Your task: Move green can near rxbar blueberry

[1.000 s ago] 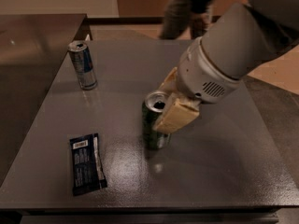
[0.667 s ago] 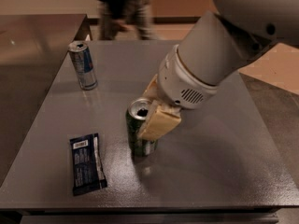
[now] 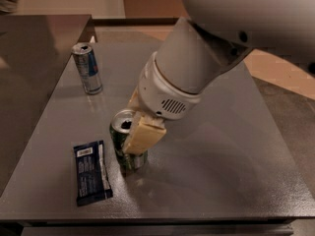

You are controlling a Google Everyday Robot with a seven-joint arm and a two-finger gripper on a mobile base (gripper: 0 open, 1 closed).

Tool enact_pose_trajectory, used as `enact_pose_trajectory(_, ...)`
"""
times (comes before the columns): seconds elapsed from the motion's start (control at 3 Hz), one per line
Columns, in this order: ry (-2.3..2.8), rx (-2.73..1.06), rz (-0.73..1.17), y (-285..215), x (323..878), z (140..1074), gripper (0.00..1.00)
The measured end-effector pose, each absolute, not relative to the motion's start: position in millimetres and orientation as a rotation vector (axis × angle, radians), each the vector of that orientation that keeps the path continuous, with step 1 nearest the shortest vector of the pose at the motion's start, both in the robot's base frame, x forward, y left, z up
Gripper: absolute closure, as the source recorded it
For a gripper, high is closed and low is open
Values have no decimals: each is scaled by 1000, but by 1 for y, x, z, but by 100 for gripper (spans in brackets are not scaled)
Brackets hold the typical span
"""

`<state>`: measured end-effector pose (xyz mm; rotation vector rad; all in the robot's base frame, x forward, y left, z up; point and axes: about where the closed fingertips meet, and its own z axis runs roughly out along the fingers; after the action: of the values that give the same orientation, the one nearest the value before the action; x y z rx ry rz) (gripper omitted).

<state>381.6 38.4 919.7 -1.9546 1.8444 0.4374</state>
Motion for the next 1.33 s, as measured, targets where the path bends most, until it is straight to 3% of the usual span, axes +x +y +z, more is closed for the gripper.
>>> enact_pose_trajectory(1.0,1854,-1960,420,50,377,910,12)
enact_pose_trajectory(1.33,1847,-1960,409,51,375,914,0)
